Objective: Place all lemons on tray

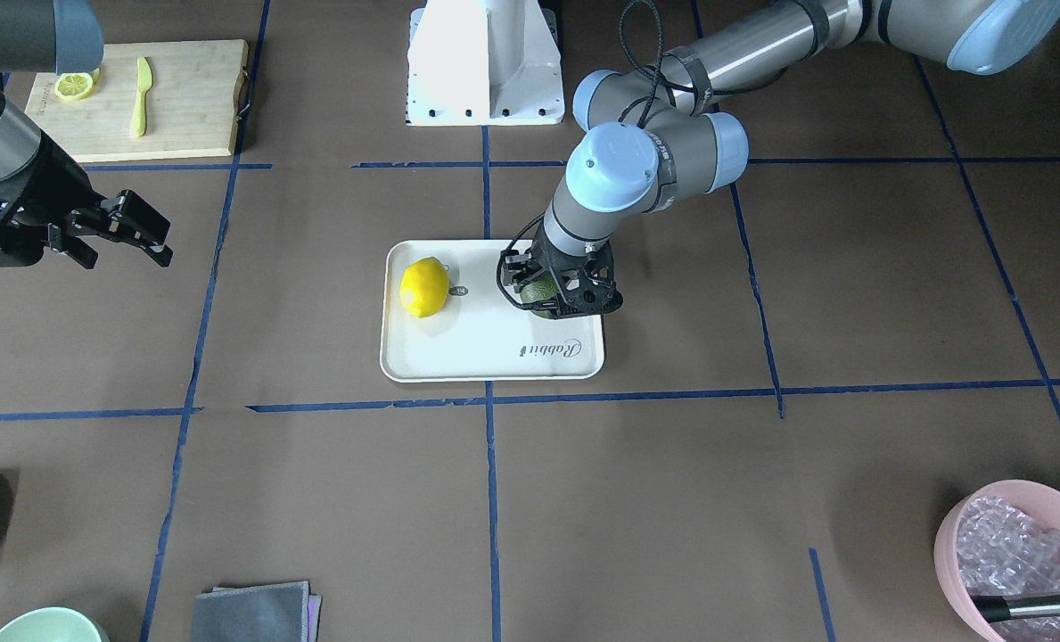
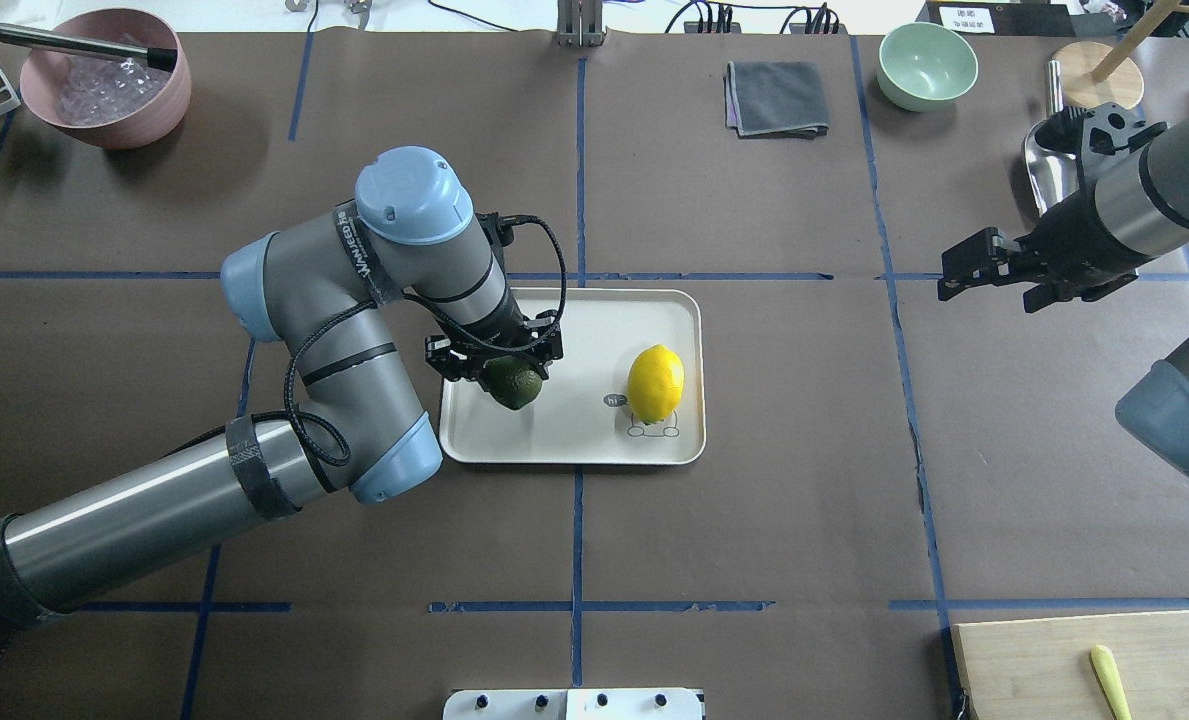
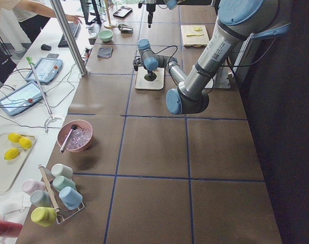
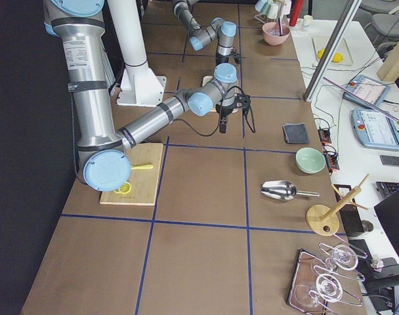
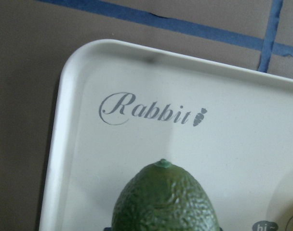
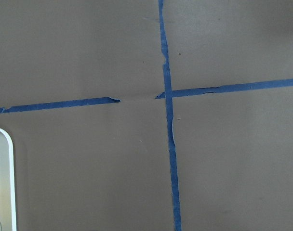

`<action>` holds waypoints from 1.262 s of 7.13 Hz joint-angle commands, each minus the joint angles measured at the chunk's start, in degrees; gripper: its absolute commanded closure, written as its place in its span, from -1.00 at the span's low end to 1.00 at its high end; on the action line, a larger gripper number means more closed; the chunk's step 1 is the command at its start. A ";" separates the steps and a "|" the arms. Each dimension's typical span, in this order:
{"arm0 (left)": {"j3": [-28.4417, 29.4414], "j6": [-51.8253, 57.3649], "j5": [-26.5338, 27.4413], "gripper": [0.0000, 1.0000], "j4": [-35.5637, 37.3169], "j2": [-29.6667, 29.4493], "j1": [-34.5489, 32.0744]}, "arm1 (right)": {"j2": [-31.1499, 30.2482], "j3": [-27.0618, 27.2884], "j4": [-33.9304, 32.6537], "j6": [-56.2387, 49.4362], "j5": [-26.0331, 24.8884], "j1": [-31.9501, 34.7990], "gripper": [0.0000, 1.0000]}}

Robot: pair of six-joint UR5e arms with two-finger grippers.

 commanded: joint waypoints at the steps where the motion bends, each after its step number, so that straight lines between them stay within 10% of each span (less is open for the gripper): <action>1: 0.67 0.09 1.53 0.10 -0.11 -0.08 1.26 | -0.05 -0.16 0.00 -0.01 -0.12 -0.05 -1.00; 3: 0.58 0.09 1.62 -1.00 -0.19 -0.34 1.26 | 0.03 -0.16 0.00 -0.01 -0.12 -0.05 -1.00; 5: -1.95 -0.35 3.10 -1.00 -1.25 0.27 0.65 | 0.04 0.01 0.00 -0.01 0.49 0.12 -1.00; 9: -31.62 14.69 2.68 -1.00 7.17 24.73 -9.35 | -7.49 -0.33 -0.61 -16.97 2.50 9.31 -1.00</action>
